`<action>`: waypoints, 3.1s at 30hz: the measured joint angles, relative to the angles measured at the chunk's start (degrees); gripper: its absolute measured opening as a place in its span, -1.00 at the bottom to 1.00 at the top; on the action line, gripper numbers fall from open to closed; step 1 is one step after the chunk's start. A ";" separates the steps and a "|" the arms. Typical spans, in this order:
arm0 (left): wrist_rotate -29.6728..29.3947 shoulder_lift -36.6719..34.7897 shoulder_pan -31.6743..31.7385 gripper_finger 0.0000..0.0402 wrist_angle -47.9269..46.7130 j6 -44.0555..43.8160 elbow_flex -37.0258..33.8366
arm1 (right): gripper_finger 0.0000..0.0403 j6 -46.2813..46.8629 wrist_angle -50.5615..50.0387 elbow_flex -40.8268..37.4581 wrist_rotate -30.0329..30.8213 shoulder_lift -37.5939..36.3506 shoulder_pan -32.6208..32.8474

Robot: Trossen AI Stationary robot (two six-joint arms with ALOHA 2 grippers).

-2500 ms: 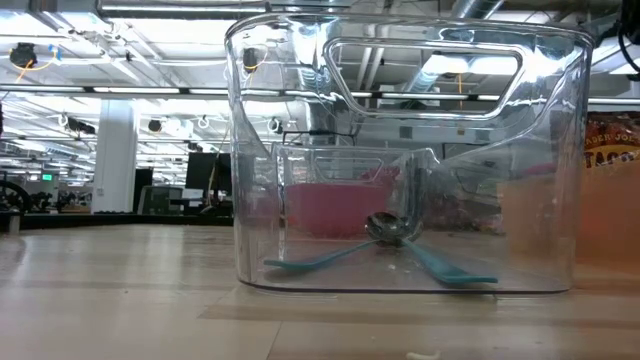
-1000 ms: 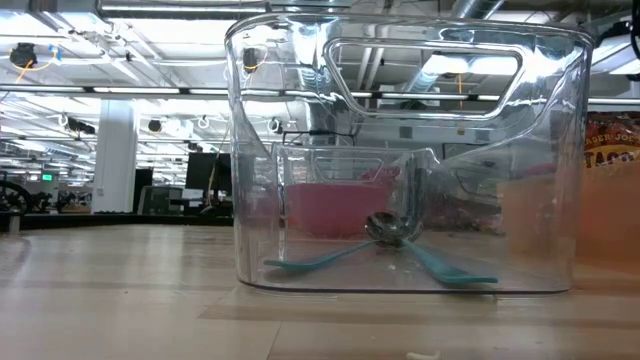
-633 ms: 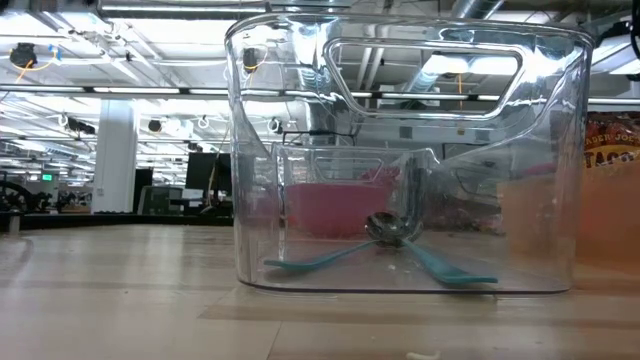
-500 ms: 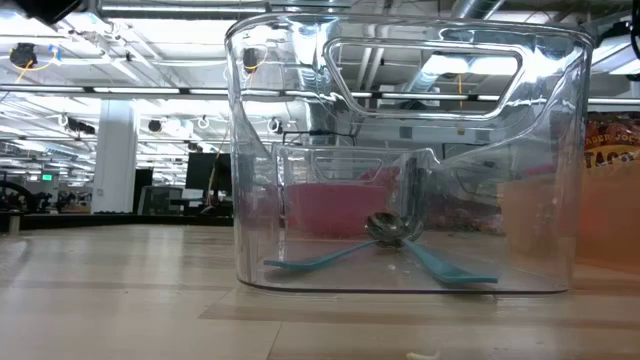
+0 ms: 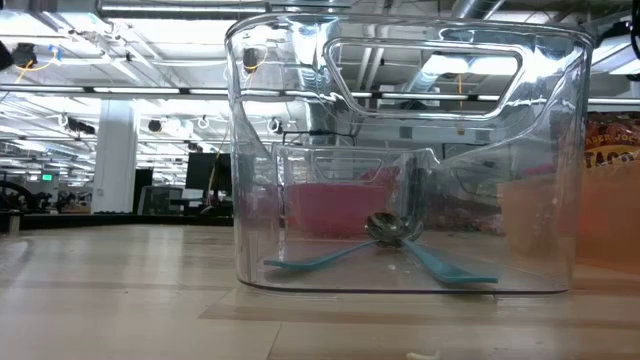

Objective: Pick & Place Food Item
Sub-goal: Put the blue spoon into the bottom transparent bin

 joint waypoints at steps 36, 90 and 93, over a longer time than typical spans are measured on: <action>-2.78 10.50 10.53 0.68 9.84 0.35 -9.48 | 0.33 0.11 0.05 -0.02 -2.89 -0.13 -0.17; -24.12 -6.12 14.94 0.53 17.16 -1.31 -9.58 | 0.33 -1.40 2.45 -0.02 -2.97 0.04 -0.50; -24.27 -6.14 17.11 0.48 14.39 -1.36 -9.56 | 0.33 -1.51 1.96 -0.02 -2.96 0.04 -0.50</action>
